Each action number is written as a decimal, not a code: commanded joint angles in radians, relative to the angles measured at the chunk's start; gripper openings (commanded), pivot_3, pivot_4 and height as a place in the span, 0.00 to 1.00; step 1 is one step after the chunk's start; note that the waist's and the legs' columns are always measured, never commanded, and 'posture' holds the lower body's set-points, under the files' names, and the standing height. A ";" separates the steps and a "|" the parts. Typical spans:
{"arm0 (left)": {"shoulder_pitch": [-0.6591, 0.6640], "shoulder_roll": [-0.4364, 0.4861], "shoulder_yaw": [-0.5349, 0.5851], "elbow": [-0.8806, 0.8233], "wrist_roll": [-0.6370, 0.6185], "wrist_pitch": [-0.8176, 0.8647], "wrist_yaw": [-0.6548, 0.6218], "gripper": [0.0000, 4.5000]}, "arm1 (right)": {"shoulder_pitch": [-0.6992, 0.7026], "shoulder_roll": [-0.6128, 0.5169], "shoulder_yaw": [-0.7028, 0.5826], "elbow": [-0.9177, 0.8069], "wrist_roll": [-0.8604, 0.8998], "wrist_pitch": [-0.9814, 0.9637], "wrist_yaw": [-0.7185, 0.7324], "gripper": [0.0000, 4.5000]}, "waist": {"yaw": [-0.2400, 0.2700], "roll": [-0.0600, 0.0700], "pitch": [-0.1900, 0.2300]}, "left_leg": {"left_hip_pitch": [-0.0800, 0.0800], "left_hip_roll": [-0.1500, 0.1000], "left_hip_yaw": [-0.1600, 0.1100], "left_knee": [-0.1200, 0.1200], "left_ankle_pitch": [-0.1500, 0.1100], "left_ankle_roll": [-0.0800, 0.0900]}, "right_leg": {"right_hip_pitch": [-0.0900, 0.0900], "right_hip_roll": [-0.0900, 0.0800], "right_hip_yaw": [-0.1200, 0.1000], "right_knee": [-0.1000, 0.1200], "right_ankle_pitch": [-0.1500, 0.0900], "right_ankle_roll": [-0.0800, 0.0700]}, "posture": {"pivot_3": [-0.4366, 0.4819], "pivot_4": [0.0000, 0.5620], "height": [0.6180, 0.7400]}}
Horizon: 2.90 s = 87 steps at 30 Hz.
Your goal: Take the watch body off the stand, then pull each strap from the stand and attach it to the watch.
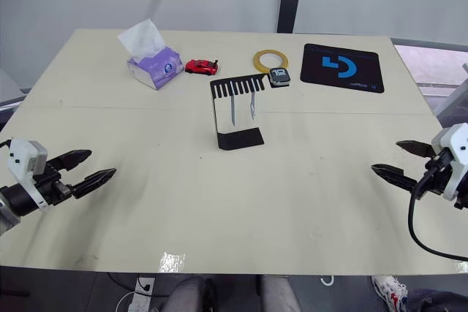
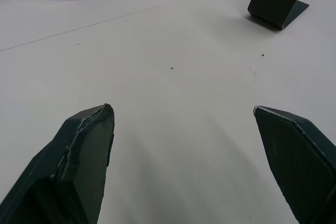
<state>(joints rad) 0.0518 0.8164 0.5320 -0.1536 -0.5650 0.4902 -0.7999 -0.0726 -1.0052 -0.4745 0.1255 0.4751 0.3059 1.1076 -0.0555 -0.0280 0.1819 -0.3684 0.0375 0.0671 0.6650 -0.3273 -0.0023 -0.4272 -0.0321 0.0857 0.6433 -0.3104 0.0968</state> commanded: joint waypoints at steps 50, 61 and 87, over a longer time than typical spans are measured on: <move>-0.716 -0.057 -0.306 -0.179 -0.386 0.326 -0.033 1.00 | -0.495 0.660 0.185 -0.938 0.265 0.939 -1.278 0.99 | -0.002 0.000 0.000 | -0.003 -0.002 -0.002 0.003 0.006 -0.010 | -0.003 0.002 0.000 0.005 0.000 0.000 | 0.48 0.27 0.98; -0.811 -0.114 -0.383 -0.126 -0.285 0.247 -0.049 1.00 | -0.647 0.710 0.298 -0.858 0.166 0.953 -1.328 0.99 | -0.004 0.000 0.000 | -0.004 -0.001 -0.002 0.002 0.006 -0.009 | -0.004 0.002 0.000 0.004 0.000 0.000 | 0.48 0.27 0.98; -0.813 -0.114 -0.359 -0.150 -0.292 0.269 -0.020 1.00 | -0.701 0.831 0.322 -0.758 0.016 0.908 -1.297 0.99 | -0.007 0.000 0.000 | -0.004 -0.001 -0.002 0.001 0.006 -0.009 | -0.006 0.002 0.000 0.004 0.000 0.000 | 0.48 0.27 0.98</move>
<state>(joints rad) -0.7517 0.6906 0.1416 -0.2667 -0.8464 0.7623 -0.8277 -0.7516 -0.1811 -0.1387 -0.6174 0.5039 1.2421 -0.1952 -0.0626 -0.0278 0.1818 -0.3728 0.0367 0.0652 0.6664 -0.3213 -0.0108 -0.4331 -0.0306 0.0859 0.6477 -0.3105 0.0967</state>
